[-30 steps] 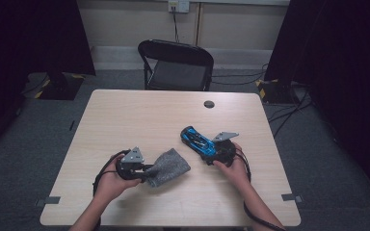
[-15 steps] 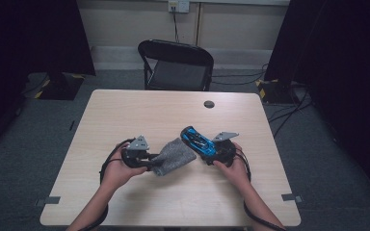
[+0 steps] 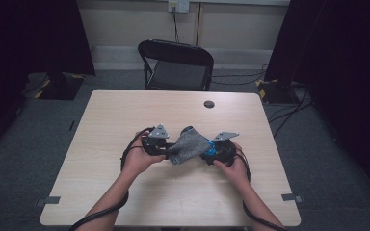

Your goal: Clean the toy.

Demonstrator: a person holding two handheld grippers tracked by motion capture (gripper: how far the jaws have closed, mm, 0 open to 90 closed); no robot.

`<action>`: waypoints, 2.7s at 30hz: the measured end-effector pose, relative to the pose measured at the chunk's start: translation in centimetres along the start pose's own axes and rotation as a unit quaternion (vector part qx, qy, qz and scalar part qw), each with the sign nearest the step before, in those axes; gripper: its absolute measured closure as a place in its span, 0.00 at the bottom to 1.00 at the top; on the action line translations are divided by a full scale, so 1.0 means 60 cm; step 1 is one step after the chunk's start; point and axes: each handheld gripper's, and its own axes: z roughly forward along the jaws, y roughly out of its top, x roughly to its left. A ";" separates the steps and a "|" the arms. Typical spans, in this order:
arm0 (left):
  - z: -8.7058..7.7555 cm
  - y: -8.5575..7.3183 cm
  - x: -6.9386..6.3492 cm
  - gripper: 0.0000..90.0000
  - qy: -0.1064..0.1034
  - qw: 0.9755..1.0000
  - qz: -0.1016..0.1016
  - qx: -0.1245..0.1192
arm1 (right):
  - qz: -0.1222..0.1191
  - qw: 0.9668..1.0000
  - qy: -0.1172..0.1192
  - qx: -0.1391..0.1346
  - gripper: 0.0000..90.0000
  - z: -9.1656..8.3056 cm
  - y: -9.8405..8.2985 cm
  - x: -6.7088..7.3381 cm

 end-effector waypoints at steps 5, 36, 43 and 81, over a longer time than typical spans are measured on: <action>0.021 0.013 0.005 0.80 0.003 1.000 -0.001 0.004 | 0.002 1.000 -0.002 -0.003 0.26 -0.001 -0.001 0.000; 0.074 0.030 0.022 0.80 0.071 0.995 0.023 0.066 | 0.002 1.000 -0.003 -0.002 0.26 -0.001 -0.001 0.000; 0.070 0.033 0.035 0.80 0.094 0.993 0.018 0.063 | 0.002 1.000 -0.002 -0.002 0.26 -0.001 -0.001 0.000; -0.020 -0.014 0.106 0.82 0.152 0.985 -0.079 0.002 | 0.001 1.000 0.000 -0.002 0.26 -0.001 0.000 -0.001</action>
